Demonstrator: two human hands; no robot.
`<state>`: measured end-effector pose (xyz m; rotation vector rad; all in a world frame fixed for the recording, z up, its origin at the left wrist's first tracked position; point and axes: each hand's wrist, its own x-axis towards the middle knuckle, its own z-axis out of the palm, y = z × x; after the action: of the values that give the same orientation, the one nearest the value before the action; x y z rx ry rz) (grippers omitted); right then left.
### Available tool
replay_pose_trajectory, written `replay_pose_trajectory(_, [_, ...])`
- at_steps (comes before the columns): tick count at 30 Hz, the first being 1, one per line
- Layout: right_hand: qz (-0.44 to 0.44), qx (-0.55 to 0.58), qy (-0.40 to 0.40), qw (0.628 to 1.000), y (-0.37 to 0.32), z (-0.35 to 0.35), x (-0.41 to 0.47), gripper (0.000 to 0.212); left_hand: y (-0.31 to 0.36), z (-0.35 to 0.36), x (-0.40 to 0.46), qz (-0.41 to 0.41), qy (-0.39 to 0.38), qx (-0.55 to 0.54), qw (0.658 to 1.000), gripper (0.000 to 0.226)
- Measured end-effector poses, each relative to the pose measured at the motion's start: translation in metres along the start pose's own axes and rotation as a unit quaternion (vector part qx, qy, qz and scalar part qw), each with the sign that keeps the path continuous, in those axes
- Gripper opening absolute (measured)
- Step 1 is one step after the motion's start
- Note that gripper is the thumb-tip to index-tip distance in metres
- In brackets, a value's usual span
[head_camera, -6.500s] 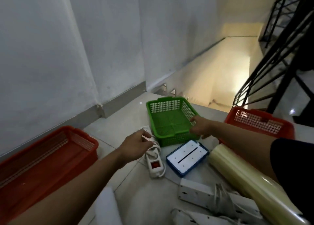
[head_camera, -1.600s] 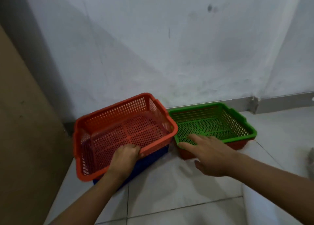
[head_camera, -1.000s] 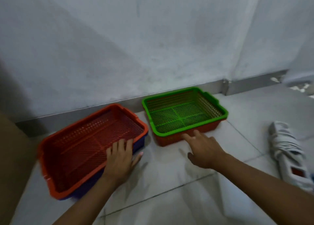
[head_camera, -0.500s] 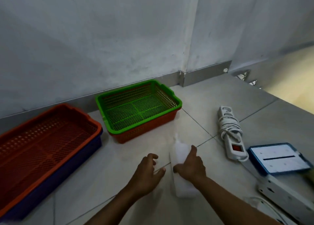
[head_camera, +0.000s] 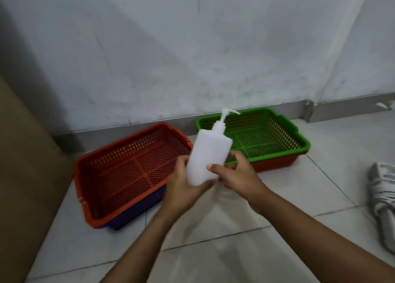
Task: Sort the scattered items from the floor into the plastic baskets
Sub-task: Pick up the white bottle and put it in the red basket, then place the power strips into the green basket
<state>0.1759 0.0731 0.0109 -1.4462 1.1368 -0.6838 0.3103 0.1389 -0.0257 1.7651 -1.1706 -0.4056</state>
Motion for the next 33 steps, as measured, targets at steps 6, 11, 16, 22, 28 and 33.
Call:
replay_pose_trajectory(6, [0.017, -0.079, -0.086, 0.993, 0.019, 0.019, -0.006, 0.047, -0.048, -0.105, 0.025, -0.040, 0.076, 0.211, 0.974, 0.072])
replay_pose_trajectory(11, [0.037, -0.107, -0.093, 0.989, 0.045, 0.027, -0.010, 0.039, -0.099, -0.132, 0.012, -0.145, -0.025, 0.296, 0.944, 0.079])
replay_pose_trajectory(16, [0.049, -0.120, -0.093, 0.987, 0.051, 0.028, -0.008, 0.036, -0.120, -0.136, 0.013, -0.188, -0.112, 0.286, 0.933, 0.071])
replay_pose_trajectory(22, [0.061, -0.120, -0.057, 0.989, 0.055, 0.015, -0.017, 0.036, -0.088, -0.114, 0.026, -0.153, -0.147, 0.330, 0.920, 0.037])
replay_pose_trajectory(28, [0.110, -0.053, 0.036, 0.992, 0.096, -0.011, -0.033, 0.037, 0.003, 0.012, 0.005, 0.074, -0.147, 0.225, 0.960, 0.032])
replay_pose_trajectory(33, [0.168, -0.024, 0.162, 0.972, 0.139, -0.051, -0.059, 0.034, 0.047, 0.103, -0.040, 0.153, -0.295, 0.183, 0.925, 0.040])
